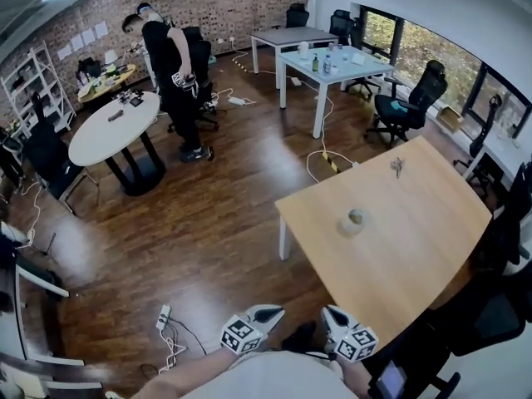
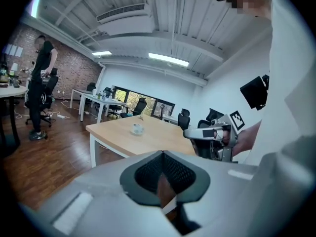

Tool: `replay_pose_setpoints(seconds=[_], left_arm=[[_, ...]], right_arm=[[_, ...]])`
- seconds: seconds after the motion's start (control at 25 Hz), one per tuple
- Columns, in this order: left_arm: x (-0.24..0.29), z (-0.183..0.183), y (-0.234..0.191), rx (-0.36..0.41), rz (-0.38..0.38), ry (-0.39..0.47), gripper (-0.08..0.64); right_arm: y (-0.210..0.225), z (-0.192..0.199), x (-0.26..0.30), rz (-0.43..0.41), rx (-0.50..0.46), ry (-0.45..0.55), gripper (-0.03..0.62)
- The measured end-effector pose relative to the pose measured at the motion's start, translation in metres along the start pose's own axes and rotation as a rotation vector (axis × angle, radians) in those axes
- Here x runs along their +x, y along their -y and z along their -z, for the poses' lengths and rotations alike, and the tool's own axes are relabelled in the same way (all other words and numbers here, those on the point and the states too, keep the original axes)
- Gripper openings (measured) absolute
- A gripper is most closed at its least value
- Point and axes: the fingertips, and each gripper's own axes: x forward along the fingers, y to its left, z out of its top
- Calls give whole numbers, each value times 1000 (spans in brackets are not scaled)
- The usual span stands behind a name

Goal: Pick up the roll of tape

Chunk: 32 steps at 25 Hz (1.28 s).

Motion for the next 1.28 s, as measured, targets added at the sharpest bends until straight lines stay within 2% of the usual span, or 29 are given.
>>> replay_pose_setpoints(seconds=[0.16, 0.36, 0.68, 1.0, 1.28], left_arm=[[23, -30, -12, -5, -5, -6, 5], [67, -57, -20, 23, 34, -19, 5], [120, -79, -33, 51, 60, -56, 5], [151, -98, -44, 67, 87, -49, 5], [174, -110, -41, 75, 125, -87, 6]], right_arm=[[21, -18, 14, -12, 31, -8, 8], [58, -42, 23, -5, 32, 6, 8], [98, -58, 24, 8, 20, 9, 8], [120, -70, 30, 21, 8, 6, 8], [150, -86, 17, 84, 52, 25, 8]])
